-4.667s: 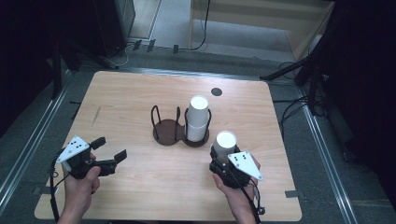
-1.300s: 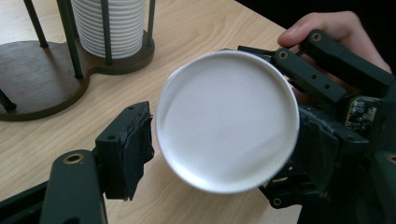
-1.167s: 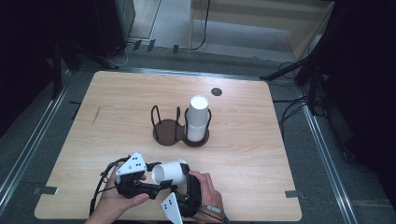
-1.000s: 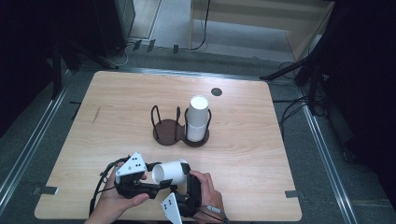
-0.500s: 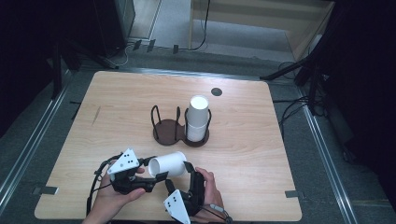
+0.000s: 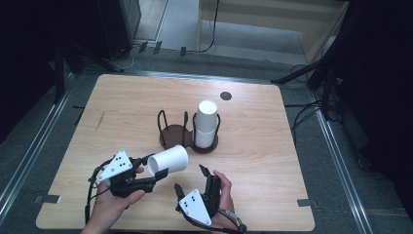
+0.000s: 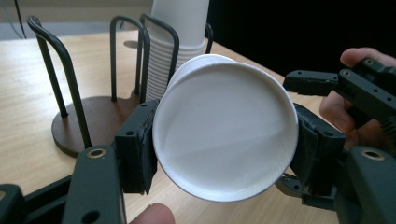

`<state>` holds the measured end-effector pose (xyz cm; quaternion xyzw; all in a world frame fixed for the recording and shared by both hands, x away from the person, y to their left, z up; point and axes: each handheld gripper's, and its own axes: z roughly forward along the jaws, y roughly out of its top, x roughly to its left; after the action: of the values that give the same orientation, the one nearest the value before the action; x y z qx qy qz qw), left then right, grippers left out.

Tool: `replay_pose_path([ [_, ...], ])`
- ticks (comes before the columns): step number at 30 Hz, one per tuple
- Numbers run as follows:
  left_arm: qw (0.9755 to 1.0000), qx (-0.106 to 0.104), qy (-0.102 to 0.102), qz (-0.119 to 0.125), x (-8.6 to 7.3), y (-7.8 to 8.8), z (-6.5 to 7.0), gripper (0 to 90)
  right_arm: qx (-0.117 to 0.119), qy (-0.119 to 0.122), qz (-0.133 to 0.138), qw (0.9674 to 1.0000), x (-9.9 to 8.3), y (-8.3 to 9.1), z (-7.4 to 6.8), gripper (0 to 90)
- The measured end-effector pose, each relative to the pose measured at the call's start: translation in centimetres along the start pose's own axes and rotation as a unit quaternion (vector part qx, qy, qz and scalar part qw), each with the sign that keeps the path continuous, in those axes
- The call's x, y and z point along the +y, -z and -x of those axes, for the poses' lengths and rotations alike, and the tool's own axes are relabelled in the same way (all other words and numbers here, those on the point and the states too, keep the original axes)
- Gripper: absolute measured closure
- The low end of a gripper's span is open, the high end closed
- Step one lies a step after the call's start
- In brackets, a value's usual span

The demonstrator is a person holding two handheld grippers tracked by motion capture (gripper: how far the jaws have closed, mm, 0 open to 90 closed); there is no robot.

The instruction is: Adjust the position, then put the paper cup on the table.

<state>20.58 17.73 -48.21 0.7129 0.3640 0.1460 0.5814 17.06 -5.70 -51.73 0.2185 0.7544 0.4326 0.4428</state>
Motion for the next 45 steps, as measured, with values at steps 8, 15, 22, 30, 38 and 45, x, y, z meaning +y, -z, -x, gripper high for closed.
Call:
replay_pose_path([
  [8,0.9981,0.009,-0.001,0.062,-0.5,0.1,-0.7,34.4,-0.004,-0.078,-0.004,0.997,0.2,0.0,1.4,9.6],
  [15,0.9959,0.009,0.007,0.089,-0.5,0.0,-0.9,34.6,0.006,-0.129,-0.003,0.9916,0.1,0.1,2.2,9.6],
  [22,0.995,0.006,0.007,0.099,-0.6,-0.2,-1.0,34.8,0.007,-0.197,0.008,0.9804,0.1,0.2,3.5,9.3],
  [30,0.9933,0.001,0.009,0.115,-0.7,-0.5,-1.2,35.2,0.027,-0.254,0.004,0.9669,0.6,-0.1,3.7,13.2],
  [38,0.9918,0.004,0.004,0.127,-0.8,-0.6,-1.3,35.3,0.049,-0.351,0.014,0.935,1.0,-1.1,4.3,17.3],
  [45,0.9918,0.004,-0.001,0.128,-1.2,-0.9,-1.2,35.3,0.059,-0.406,-0.024,0.9115,1.7,-1.6,3.6,0.0],
])
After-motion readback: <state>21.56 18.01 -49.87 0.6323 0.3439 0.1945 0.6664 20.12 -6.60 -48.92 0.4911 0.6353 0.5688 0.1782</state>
